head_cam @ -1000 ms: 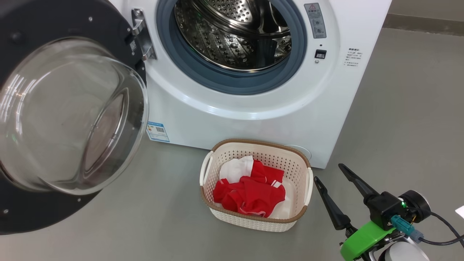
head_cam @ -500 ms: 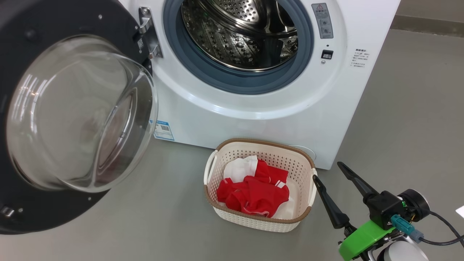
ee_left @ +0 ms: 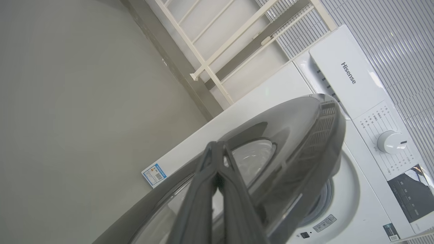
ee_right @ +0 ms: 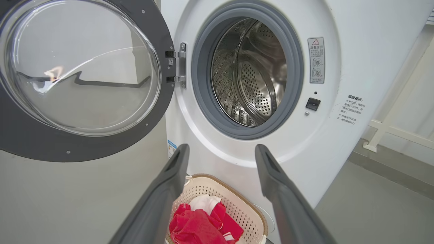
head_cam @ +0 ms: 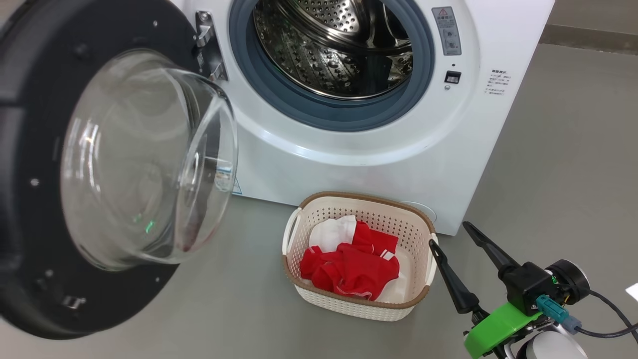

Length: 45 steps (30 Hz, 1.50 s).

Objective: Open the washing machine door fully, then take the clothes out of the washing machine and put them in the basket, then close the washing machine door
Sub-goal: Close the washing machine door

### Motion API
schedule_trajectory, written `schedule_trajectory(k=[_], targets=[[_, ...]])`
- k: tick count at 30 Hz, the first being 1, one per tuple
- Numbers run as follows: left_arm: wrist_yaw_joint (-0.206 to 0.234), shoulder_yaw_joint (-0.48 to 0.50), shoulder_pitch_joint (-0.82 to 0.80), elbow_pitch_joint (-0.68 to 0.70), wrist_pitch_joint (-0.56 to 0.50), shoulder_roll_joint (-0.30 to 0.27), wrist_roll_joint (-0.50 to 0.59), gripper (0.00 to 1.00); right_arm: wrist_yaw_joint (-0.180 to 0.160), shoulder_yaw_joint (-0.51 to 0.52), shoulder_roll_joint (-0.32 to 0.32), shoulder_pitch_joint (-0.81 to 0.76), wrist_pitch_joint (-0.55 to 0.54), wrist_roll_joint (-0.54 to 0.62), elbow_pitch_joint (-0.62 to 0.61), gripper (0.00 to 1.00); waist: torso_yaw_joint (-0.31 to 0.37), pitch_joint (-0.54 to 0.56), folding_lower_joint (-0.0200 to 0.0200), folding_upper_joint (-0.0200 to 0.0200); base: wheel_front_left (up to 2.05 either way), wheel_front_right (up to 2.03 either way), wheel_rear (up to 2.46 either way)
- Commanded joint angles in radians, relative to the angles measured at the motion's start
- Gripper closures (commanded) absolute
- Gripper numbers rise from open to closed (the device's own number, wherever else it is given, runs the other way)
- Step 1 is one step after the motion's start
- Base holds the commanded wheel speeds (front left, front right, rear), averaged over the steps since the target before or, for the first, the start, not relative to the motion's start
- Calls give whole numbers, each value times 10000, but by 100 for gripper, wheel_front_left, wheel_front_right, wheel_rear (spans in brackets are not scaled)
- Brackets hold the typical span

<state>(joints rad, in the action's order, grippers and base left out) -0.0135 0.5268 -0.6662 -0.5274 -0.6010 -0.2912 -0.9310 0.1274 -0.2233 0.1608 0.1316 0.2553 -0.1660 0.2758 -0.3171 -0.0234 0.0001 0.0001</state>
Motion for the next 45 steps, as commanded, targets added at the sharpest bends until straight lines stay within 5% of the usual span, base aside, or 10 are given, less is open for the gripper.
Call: schedule_trajectory(k=[1, 23, 45], targets=[[41, 68, 173, 345, -215, -211, -93, 100, 33, -132, 52, 267, 65, 66, -262, 0, -8, -3, -1, -1, 0, 0, 0], [1149, 196, 1647, 3935, -1852, 1622, -1529, 100, 33, -129, -27, 263, 65, 6, -233, 0, 233, 36, -1, -1, 0, 0, 0], [1368, -600, 2506, 5217, -1889, 2357, -2433, 100, 33, -202, -5, 332, 65, -26, -240, 0, 1132, -141, -1, -1, 0, 0, 0]])
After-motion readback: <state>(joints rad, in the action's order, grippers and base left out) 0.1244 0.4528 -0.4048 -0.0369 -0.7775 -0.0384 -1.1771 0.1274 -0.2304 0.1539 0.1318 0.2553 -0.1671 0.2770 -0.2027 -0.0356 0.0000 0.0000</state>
